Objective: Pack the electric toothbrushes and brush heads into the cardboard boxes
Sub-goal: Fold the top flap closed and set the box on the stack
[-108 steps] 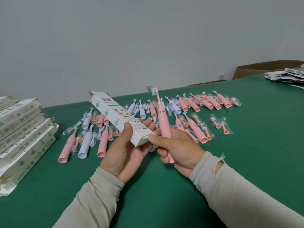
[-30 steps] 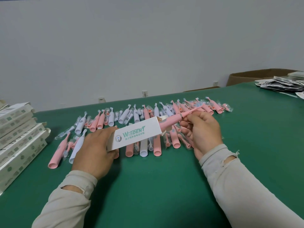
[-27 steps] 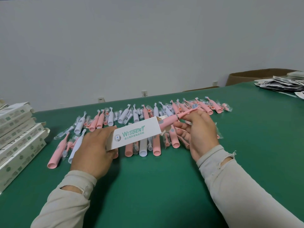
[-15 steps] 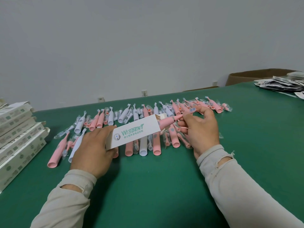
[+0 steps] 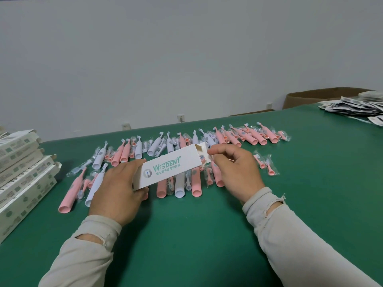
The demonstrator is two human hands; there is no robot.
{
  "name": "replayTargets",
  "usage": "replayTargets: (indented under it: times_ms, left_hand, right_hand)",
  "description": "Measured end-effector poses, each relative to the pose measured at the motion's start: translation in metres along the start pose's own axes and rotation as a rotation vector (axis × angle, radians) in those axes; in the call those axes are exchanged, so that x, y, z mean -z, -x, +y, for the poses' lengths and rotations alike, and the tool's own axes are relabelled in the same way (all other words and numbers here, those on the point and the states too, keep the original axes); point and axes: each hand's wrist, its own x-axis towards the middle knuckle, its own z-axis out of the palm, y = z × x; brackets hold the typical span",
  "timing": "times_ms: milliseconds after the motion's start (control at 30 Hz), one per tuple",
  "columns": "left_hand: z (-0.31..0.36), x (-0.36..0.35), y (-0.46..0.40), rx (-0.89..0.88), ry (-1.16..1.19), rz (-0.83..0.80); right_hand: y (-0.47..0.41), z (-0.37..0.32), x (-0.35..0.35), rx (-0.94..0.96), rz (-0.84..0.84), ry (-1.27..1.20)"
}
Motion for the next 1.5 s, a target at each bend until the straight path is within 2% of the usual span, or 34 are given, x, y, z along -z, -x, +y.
replayTargets:
  times_ms: [167, 500, 733, 867, 967, 1033, 1133, 1200, 1300, 1500]
  left_hand:
    - [0.001, 0.000, 0.000, -0.022, -0.002, 0.020]
    - [-0.001, -0.002, 0.001, -0.066, -0.061, 0.003]
    - [-0.002, -0.006, 0.002, -0.066, -0.074, -0.013]
    - [-0.001, -0.007, 0.001, -0.084, -0.030, 0.012]
    - [-0.002, -0.007, 0.000, -0.086, -0.024, 0.009]
    - [-0.004, -0.007, 0.000, -0.091, -0.027, 0.016]
    - [-0.006, -0.006, -0.001, -0.115, -0.054, 0.045]
    - [-0.006, -0.006, 0.000, -0.122, -0.085, 0.049]
    - [-0.004, -0.007, 0.002, -0.120, -0.088, 0.030]
    - [-0.003, -0.010, 0.001, -0.176, -0.096, 0.049]
  right_hand:
    - [0.001, -0.001, 0.000, 0.110, -0.051, 0.083]
    - [-0.007, 0.002, 0.017, -0.037, -0.314, 0.074]
    - [-0.006, 0.007, 0.017, 0.184, -0.325, 0.263]
    - [-0.006, 0.006, 0.021, 0.344, -0.277, 0.367]
    - [-0.006, 0.005, 0.021, 0.380, -0.257, 0.423]
    - [-0.006, 0.007, 0.018, 0.356, -0.262, 0.374]
    - [-0.007, 0.008, 0.017, 0.175, -0.346, 0.199]
    - [-0.007, 0.010, 0.020, 0.102, -0.406, 0.195]
    - [-0.009, 0.011, 0.025, 0.090, -0.420, 0.218]
    - [-0.009, 0.010, 0.027, 0.017, -0.404, 0.047]
